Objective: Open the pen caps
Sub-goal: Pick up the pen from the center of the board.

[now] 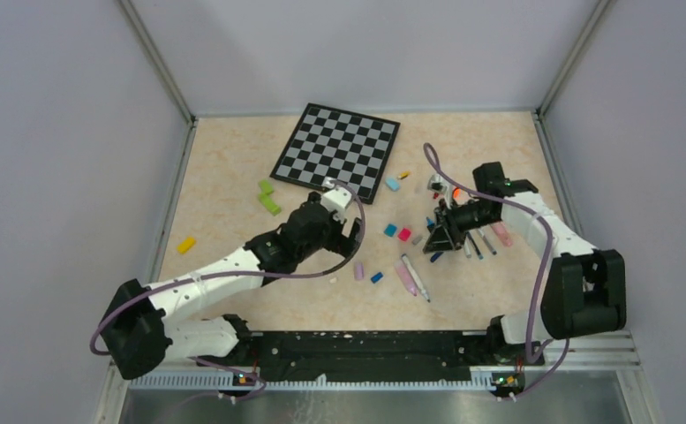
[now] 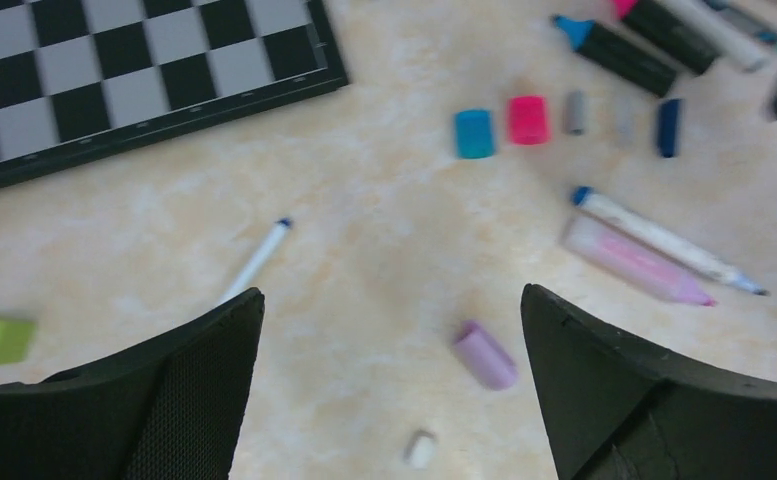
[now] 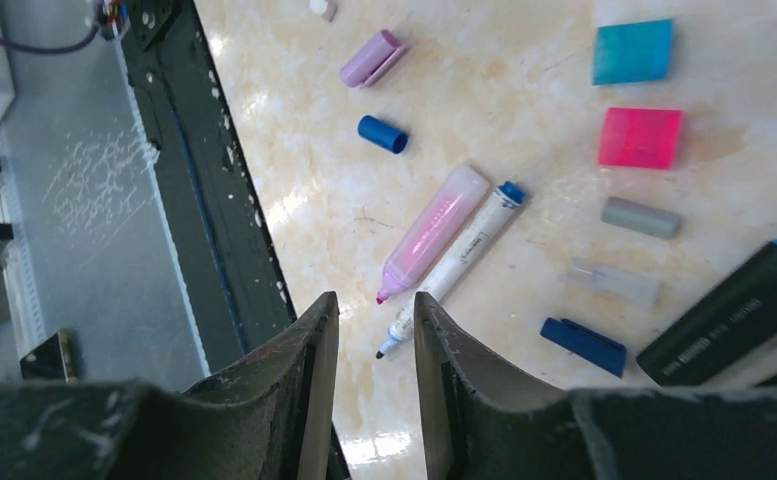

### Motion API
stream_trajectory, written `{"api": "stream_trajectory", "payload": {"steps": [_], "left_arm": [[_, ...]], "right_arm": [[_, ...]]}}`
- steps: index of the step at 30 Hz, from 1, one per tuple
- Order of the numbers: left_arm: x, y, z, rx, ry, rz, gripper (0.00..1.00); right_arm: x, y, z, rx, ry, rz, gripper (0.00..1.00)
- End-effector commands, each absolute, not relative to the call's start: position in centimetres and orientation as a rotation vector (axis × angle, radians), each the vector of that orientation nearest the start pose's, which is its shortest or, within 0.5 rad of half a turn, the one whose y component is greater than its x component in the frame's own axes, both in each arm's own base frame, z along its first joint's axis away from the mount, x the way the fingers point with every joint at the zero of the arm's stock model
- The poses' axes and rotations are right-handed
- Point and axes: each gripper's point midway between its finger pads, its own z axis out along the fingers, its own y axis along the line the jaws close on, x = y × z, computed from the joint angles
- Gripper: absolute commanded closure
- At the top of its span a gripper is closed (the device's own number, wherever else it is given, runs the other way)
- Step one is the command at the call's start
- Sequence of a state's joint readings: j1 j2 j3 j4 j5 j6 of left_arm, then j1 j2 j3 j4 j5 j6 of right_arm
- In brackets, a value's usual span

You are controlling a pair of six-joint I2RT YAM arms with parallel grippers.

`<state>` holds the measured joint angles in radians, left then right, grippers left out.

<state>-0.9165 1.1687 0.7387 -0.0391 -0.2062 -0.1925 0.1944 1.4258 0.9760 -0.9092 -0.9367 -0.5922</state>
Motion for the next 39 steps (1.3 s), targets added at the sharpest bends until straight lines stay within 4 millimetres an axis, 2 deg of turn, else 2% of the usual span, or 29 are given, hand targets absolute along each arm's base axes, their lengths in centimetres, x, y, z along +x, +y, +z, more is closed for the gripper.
{"api": "stream_trajectory", "payload": {"steps": [1,6,8,11,14,17,25,33,39], "left_arm": [[27.6,-23.2,15.3,0.747,2.017,-0.318,0.01],[30.4,-20.5,12.1,0.836,2.133,-0.203,0.02],[31.3,-19.6,9.9,0.872,2.232,-0.162,0.08],[32.5,-19.0,7.7,0.915,2.34,-0.12,0.17],[33.7,-19.0,6.9,0.952,2.367,-0.093,0.26],[34.6,-19.2,7.0,0.973,2.36,-0.103,0.29],[33.9,-20.0,5.1,1.042,2.414,-0.271,0.47],[33.5,-19.4,3.9,1.026,2.451,-0.341,0.54],[33.4,-19.1,3.2,1.01,2.478,-0.363,0.64]], "right_arm": [[21.1,15.8,14.7,-1.05,2.086,1.211,0.66],[21.6,14.0,15.5,-0.972,2.002,1.168,0.64],[22.0,13.2,15.6,-0.937,1.997,1.142,0.64],[22.4,12.7,15.3,-0.907,2.01,1.138,0.64],[22.6,12.5,14.9,-0.899,2.034,1.142,0.64],[22.6,12.4,14.8,-0.903,2.044,1.142,0.64],[22.7,12.3,14.8,-0.899,2.045,1.136,0.64],[22.7,12.1,14.8,-0.888,2.047,1.135,0.64],[22.8,12.0,14.8,-0.882,2.047,1.135,0.64]]}}
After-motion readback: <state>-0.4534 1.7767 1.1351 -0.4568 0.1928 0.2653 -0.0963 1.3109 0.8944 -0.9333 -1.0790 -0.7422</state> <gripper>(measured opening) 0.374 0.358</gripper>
